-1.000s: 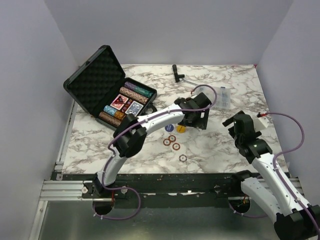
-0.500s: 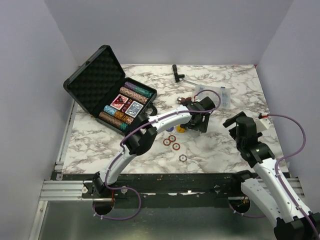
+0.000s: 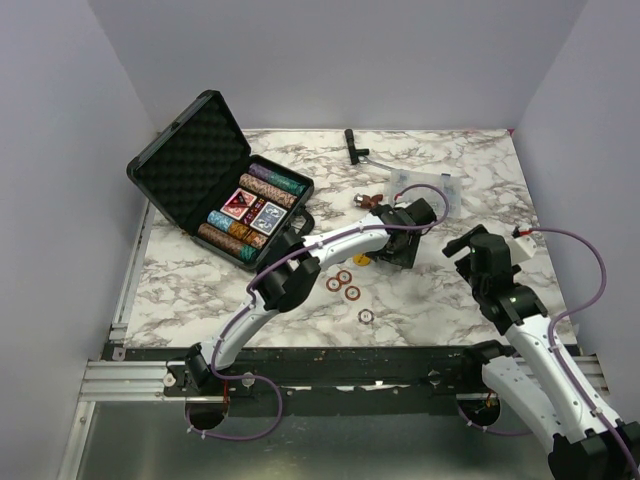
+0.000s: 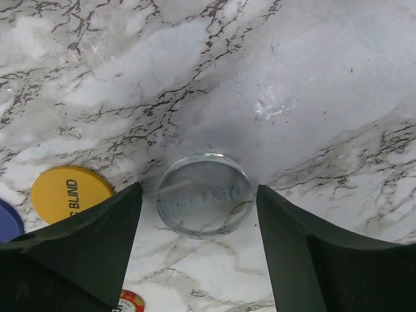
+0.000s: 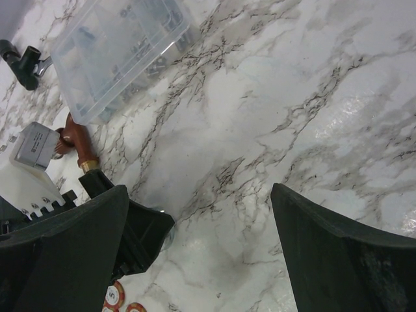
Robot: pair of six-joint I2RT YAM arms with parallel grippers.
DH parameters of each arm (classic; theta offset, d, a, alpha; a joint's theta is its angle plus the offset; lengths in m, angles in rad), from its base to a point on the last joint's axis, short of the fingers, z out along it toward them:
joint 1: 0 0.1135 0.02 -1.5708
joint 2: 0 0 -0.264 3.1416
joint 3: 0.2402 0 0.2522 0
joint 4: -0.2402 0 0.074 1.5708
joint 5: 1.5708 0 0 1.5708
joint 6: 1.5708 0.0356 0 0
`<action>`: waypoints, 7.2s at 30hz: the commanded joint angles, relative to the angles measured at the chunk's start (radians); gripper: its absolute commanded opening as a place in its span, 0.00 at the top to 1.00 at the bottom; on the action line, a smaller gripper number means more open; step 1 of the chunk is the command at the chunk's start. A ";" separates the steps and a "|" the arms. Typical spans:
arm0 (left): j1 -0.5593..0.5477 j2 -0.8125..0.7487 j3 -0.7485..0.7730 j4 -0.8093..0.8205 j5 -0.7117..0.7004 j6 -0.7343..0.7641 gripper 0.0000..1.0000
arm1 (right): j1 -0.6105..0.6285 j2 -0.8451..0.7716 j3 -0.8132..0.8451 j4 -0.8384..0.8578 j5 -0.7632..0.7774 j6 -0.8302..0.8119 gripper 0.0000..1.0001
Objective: Pack up texas hold em set
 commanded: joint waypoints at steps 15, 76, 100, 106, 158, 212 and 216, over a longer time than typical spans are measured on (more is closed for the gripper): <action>-0.029 0.035 -0.075 -0.051 -0.091 0.074 0.31 | -0.005 0.007 -0.032 0.027 -0.023 0.018 0.06; 0.694 -0.291 -0.318 -0.023 0.051 0.233 0.77 | -0.004 0.219 -0.035 0.235 -0.343 -0.211 0.05; 0.697 -0.428 -0.381 0.026 0.084 0.247 0.16 | -0.004 0.244 -0.045 0.250 -0.430 -0.221 0.05; 0.696 -0.689 -0.672 0.220 0.374 0.245 0.13 | -0.001 0.349 -0.073 0.361 -0.632 -0.231 0.05; 0.507 -1.334 -1.354 0.489 0.456 0.038 0.06 | 0.417 1.231 0.205 1.166 -1.109 -0.023 0.44; 0.182 -0.637 -0.994 0.221 0.135 0.232 0.25 | 0.172 0.347 -0.047 0.330 -0.351 -0.303 0.07; 0.170 -0.621 -0.992 0.220 0.139 0.226 0.30 | 0.172 0.358 -0.048 0.333 -0.354 -0.299 0.07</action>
